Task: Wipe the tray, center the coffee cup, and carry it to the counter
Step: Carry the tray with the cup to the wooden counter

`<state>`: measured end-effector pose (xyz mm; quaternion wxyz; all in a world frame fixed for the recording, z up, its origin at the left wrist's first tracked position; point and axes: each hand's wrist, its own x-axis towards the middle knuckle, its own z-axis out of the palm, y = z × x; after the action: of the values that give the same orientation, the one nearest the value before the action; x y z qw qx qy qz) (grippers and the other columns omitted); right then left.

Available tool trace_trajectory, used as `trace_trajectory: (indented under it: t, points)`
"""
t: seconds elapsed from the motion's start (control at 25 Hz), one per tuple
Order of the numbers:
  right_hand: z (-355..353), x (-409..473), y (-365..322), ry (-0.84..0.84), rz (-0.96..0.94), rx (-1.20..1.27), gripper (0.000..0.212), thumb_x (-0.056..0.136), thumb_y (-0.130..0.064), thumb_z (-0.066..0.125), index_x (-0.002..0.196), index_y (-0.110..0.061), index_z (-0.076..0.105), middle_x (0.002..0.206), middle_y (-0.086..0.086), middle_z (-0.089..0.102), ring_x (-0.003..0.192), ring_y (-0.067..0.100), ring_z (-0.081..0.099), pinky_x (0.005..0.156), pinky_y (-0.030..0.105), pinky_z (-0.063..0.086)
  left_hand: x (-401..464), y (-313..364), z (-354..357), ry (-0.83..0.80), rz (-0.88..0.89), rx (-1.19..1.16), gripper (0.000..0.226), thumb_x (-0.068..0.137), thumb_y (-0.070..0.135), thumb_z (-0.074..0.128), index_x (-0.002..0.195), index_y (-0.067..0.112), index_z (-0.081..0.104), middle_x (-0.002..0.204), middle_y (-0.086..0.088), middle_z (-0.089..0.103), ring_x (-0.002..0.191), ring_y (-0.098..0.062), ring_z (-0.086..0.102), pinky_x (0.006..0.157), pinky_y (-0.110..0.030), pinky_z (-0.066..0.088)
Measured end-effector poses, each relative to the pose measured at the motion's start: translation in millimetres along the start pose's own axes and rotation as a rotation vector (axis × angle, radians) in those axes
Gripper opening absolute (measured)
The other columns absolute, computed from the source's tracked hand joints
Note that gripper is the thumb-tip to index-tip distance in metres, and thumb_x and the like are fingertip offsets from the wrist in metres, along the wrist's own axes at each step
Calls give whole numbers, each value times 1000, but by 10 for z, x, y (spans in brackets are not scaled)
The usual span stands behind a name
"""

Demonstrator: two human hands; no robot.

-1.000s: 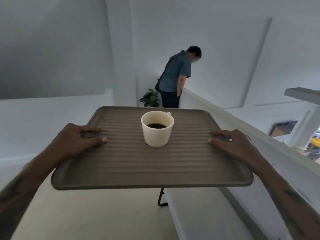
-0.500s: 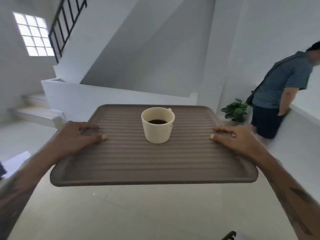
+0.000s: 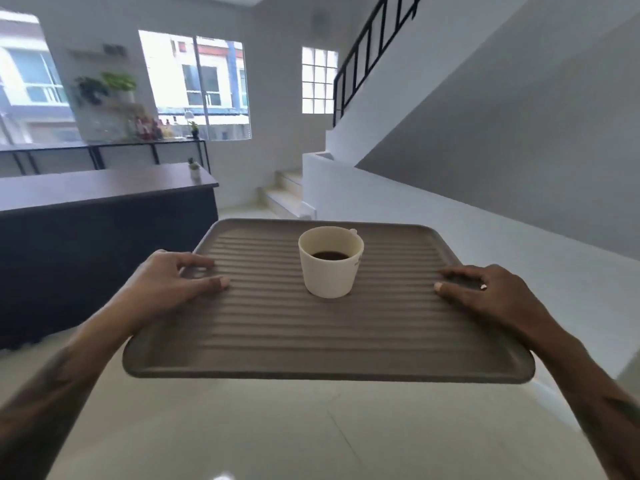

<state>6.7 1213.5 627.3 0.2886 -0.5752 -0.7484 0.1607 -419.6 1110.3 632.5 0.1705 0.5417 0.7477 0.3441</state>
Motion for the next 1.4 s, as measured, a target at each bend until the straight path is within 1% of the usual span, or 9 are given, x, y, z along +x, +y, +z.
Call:
trace_trajectory:
  t: [0.08,0.28,0.44,0.56,0.64,0.8,0.96,1.16,1.4]
  points:
    - [326,495,-121,-24,-53,26,41,83,-46,69,119,-27,69,112,4,64,92,12,50,83,24,34,298,-207,-119,41,-28,17,61,66,52,79,120,25,69,117,-6,61,99,-22,61,94,-43,49]
    - [1148,1764,-542,-109,-130,75,45,81,-51,69,121,-31,67,110,4,58,94,14,50,83,25,35,1121,-704,-484,145,-100,74,72,55,68,75,117,32,70,119,-9,53,102,-25,57,92,-42,48]
    - [1724,2726,-943,-199,-210,127,66,66,-79,58,116,-37,67,104,3,59,91,14,53,77,24,37,1759,-1041,-760,198,-157,62,84,42,84,70,112,36,70,114,-7,55,98,-22,59,90,-41,50]
    - [2209,3488,-1250,-235,-253,155,46,77,-57,68,117,-35,69,99,4,58,95,16,55,77,24,37,2262,-1258,-893,263,-218,53,84,44,83,71,113,34,70,118,-7,52,102,-24,57,91,-41,48]
    - [2502,3950,-1393,-241,-289,173,42,79,-50,70,118,-34,69,99,4,57,97,18,55,81,25,36,2562,-1388,-934,302,-252,56,84,46,80,73,113,31,70,118,-8,51,102,-24,55,91,-41,47]
    - [3125,4987,-1690,-301,-370,199,43,80,-49,70,119,-32,69,101,7,57,95,18,55,79,23,37,3316,-1739,-1007,376,-295,69,98,32,87,65,112,33,71,116,-7,55,101,-23,58,91,-42,49]
    - [3668,5941,-2097,-357,-455,180,46,80,-50,70,122,-30,67,105,8,58,99,22,57,83,26,39,3957,-2049,-1064,460,-379,50,93,30,86,64,108,36,70,113,-6,55,95,-19,58,85,-38,47]
    - [4439,6766,-2615,-408,-490,186,45,81,-48,70,122,-30,67,105,10,57,98,22,56,83,26,37,4760,-2611,-1338,489,-451,92,91,34,83,65,110,33,72,116,-7,56,100,-22,59,88,-37,47]
    - [5543,7604,-3373,-400,-468,209,44,81,-48,70,121,-32,67,101,6,56,92,18,53,80,24,33,5919,-3567,-1986,496,-430,86,82,37,80,70,106,35,72,108,-4,56,94,-20,59,78,-35,51]
